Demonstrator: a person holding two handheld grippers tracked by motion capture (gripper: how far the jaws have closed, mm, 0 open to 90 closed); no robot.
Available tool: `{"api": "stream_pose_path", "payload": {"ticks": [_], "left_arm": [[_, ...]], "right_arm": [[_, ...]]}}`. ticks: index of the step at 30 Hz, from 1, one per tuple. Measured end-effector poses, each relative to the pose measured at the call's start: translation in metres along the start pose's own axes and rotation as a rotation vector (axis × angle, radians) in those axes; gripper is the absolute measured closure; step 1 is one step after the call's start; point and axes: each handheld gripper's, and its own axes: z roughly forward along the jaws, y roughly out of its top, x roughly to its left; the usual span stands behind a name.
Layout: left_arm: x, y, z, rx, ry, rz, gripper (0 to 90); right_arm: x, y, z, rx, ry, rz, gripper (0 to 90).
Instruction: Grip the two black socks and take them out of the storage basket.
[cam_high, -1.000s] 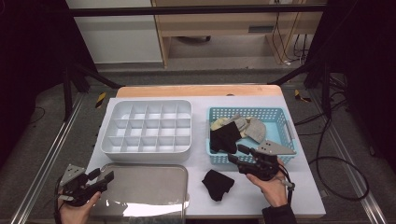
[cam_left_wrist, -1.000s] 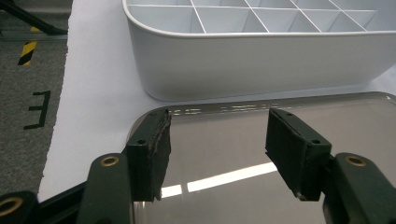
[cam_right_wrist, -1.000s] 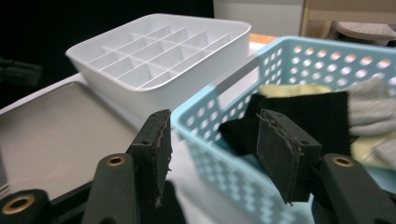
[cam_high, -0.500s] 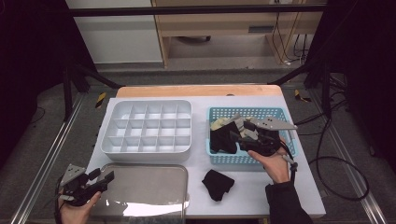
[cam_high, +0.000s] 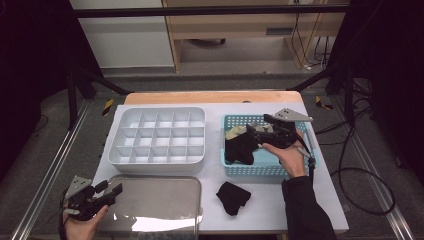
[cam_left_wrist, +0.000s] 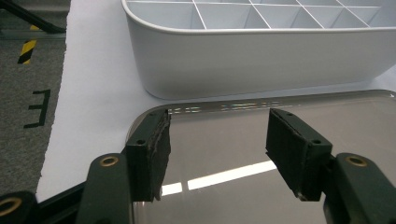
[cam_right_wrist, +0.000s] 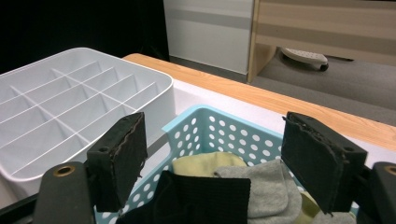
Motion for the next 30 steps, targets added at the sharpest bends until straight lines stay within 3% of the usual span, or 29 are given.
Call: {"api": "stream_pose_path", "payload": {"ticks": [9, 14, 19, 30], "left_arm": [[0.000, 0.000, 0.001, 0.002, -0.003, -0.001, 39.4], [0.000, -0.001, 0.002, 0.006, -0.004, -0.001, 39.4], [0.001, -0.001, 0.003, 0.008, -0.005, -0.003, 39.4], [0.001, -0.002, 0.004, 0.014, -0.005, -0.002, 39.4]], "right_arm": [[-0.003, -0.005, 0.022, 0.035, -0.012, 0.005, 21.2], [-0.002, -0.012, 0.036, 0.082, -0.004, -0.006, 20.5], [-0.003, -0.016, 0.045, 0.093, 0.003, -0.009, 20.5], [-0.002, -0.027, 0.059, 0.184, 0.032, -0.033, 17.8]]}}
